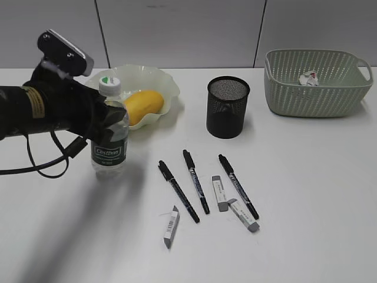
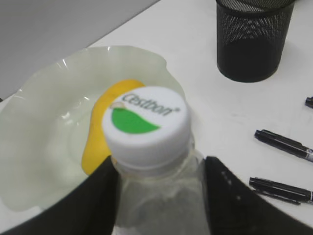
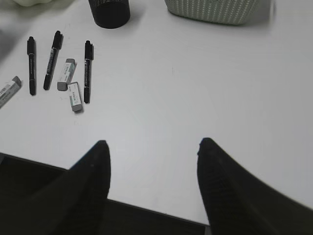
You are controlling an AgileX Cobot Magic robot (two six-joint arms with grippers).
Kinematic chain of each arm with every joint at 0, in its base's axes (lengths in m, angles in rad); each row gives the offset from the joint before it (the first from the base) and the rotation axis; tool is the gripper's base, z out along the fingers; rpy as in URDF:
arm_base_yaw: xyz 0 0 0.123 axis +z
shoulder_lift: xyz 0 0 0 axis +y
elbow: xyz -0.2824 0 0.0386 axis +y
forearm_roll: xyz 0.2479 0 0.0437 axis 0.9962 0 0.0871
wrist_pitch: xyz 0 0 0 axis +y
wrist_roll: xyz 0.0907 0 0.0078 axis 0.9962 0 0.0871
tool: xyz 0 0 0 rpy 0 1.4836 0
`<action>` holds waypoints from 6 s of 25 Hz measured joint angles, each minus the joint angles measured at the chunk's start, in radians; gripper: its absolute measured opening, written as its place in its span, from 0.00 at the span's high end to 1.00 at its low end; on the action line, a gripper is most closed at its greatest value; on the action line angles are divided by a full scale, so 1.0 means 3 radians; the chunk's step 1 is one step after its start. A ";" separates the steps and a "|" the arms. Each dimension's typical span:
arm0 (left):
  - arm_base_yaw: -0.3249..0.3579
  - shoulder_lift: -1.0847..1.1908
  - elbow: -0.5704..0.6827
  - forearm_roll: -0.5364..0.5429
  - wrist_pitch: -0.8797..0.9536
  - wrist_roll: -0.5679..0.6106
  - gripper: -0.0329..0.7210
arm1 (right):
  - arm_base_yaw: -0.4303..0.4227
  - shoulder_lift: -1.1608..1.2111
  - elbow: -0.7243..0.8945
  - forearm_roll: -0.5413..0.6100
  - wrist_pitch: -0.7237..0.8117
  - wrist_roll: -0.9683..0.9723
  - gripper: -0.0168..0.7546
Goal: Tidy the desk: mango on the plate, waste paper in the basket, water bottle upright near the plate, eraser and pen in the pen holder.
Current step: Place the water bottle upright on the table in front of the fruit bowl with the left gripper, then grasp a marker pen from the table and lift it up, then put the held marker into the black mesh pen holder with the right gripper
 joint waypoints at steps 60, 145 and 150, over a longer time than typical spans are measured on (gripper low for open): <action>0.0000 -0.5440 0.0580 -0.1395 0.4662 0.0018 0.31 | 0.0000 0.0050 -0.0012 0.0004 -0.0053 0.0000 0.42; 0.0697 -0.5443 0.0580 -0.1394 0.4662 0.0018 0.38 | 0.0390 0.6548 -0.1564 0.1253 -0.6539 -0.1281 0.44; 0.0697 -0.5443 0.0580 -0.1394 0.4662 0.0018 0.38 | 0.0390 0.6054 -0.1564 0.1318 -0.5831 -0.1324 0.24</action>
